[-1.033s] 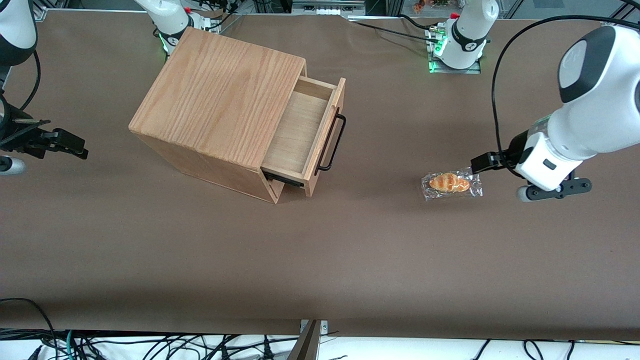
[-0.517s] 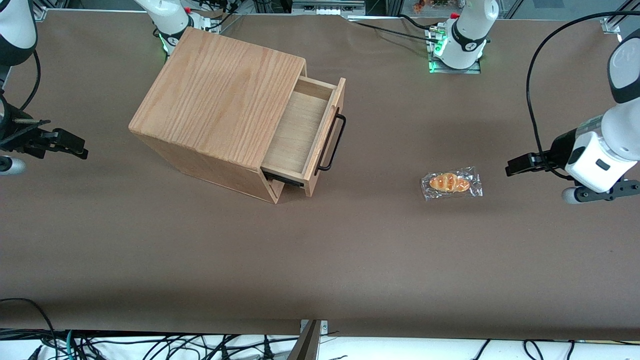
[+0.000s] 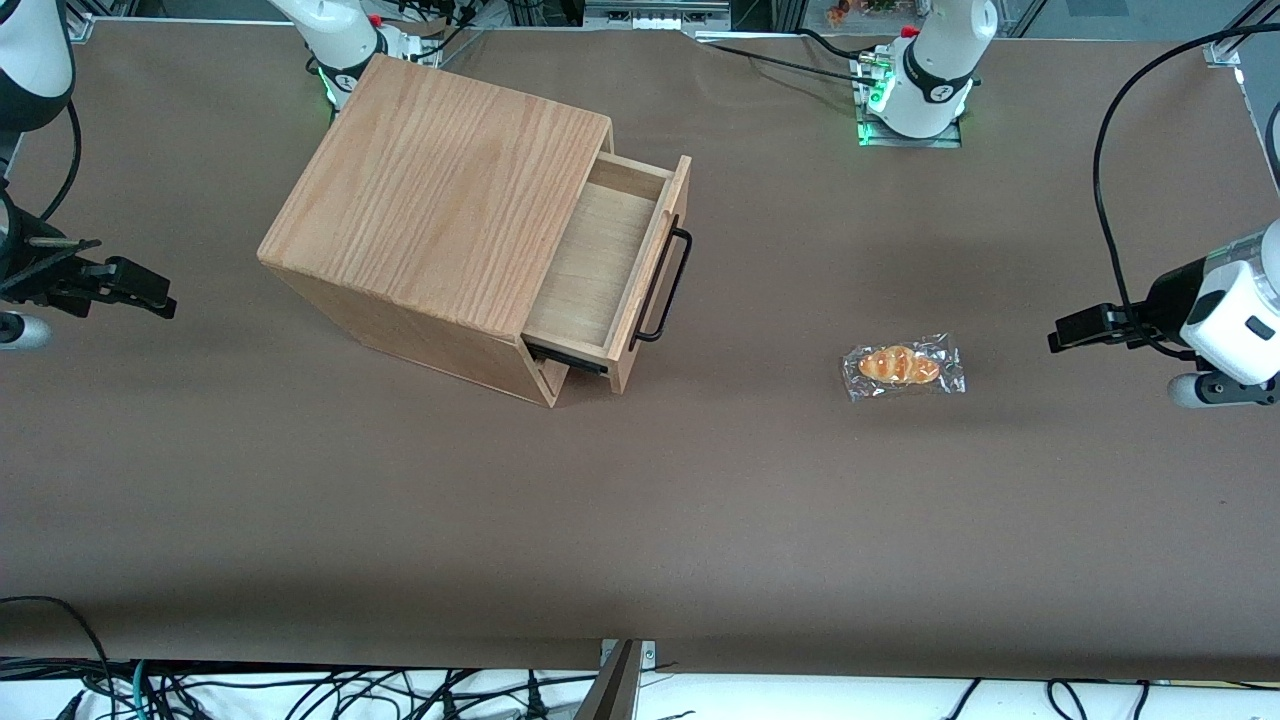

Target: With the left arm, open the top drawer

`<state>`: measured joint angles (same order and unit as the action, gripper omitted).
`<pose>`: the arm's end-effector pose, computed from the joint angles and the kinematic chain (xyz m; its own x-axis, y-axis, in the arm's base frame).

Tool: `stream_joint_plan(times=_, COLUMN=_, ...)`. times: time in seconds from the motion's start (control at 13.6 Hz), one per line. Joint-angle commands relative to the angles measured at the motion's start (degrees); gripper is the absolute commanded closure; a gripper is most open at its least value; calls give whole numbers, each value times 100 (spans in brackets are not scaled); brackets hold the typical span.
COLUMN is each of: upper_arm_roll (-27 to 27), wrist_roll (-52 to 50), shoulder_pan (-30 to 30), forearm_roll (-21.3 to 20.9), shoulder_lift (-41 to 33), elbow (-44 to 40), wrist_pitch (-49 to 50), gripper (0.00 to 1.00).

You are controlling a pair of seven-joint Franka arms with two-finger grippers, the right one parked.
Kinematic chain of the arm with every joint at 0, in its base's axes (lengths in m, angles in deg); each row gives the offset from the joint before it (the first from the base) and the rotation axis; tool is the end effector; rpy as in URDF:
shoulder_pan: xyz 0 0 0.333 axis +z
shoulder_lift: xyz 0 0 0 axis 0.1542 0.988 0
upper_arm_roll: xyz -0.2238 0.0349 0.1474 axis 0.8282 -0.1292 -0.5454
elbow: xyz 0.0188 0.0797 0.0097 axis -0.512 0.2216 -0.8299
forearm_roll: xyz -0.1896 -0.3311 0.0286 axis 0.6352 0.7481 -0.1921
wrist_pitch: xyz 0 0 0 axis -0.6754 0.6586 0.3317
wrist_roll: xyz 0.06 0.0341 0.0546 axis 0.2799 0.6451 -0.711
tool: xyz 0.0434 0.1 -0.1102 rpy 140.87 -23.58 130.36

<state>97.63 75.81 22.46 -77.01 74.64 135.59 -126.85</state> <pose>0.6110 -0.0061 0.4544 0.9895 0.1015 -0.1026 0.1097 -0.9909 0.0776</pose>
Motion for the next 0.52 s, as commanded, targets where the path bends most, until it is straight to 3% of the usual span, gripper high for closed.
stream_joint_plan(times=0.0, upper_arm_roll=23, wrist_roll=187, shoulder_pan=20, forearm_roll=-496, shoulder_lift=-20, elbow=-97, wrist_pitch=101, gripper=0)
stream_joint_plan(times=0.44, upper_arm_roll=23, wrist_roll=319, shoulder_pan=20, forearm_roll=-822, shoulder_lift=-29, elbow=-97, wrist_pitch=101, gripper=0)
